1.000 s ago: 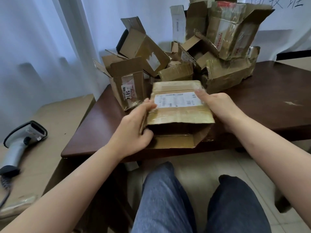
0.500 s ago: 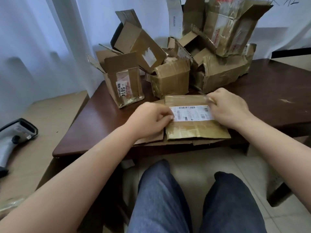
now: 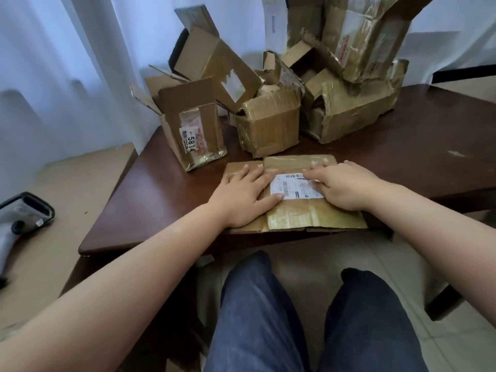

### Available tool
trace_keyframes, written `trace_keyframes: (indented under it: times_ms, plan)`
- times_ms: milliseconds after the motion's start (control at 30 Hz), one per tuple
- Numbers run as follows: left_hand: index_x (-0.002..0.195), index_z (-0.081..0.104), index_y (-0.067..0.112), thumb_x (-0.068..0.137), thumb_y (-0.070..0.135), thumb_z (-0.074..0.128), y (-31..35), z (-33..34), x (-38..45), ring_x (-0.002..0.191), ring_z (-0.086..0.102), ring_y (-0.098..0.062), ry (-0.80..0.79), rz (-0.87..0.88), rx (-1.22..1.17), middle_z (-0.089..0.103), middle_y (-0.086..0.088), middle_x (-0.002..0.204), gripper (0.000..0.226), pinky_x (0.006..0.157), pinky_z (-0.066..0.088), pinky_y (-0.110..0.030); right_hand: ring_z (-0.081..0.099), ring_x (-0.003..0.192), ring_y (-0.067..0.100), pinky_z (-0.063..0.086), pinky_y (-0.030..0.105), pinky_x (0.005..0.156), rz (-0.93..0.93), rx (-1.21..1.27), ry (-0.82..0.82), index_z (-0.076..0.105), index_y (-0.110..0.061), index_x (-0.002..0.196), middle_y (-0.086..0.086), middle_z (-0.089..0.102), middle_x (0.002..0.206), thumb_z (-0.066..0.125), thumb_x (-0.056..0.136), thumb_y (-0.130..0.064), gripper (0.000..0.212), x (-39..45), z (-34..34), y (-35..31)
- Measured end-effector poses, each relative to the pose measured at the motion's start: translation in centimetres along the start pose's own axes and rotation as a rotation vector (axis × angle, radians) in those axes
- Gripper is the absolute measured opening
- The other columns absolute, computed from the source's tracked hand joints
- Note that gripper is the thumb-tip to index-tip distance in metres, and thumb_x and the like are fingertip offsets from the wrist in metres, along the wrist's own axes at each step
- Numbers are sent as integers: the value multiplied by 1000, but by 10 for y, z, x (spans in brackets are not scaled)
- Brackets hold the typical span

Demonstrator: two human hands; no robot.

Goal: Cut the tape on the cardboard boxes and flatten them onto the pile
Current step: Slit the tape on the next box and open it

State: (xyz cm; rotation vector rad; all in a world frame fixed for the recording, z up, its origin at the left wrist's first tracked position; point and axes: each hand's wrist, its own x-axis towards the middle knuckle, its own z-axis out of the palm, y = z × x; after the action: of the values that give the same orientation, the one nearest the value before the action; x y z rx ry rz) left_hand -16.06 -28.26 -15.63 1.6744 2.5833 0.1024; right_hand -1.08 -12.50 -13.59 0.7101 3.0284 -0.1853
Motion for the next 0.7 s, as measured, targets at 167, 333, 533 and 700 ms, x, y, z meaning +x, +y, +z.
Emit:
trace_keyframes:
  times_ms: [167, 333, 533, 700]
  plan:
    - [149, 32, 25, 92, 61, 41, 2, -15, -5, 146, 19, -22, 239, -16, -391, 26, -4, 157, 69, 118, 21, -40, 48, 115, 31, 44, 42, 90, -22, 12, 231, 55, -30, 123, 5, 59, 123, 37, 98, -23, 32, -4, 0, -24]
    - [141, 47, 24, 85, 63, 53, -12, -26, -29, 130, 45, -10, 185, 203, -311, 50, 3, 142, 69, 107, 32, -20, 41, 130, 27, 42, 43, 99, 12, 8, 191, 43, -40, 138, -2, 45, 145, 34, 95, -15, 50, -17, 13, 8]
    - [143, 45, 29, 88, 60, 52, 42, -12, -9, 137, 37, -18, 32, 271, -162, 42, -2, 148, 64, 114, 28, -31, 47, 124, 29, 43, 37, 92, 158, 13, 200, 56, -34, 127, 2, 54, 136, 39, 96, -20, 38, -25, -1, 46]
    - [147, 35, 35, 93, 59, 42, 111, -7, 30, 132, 31, -23, 5, 346, -28, 38, -4, 146, 60, 110, 29, -34, 45, 116, 35, 43, 36, 85, 315, -53, 236, 63, -19, 97, 11, 59, 113, 43, 89, -13, 23, -39, 0, 94]
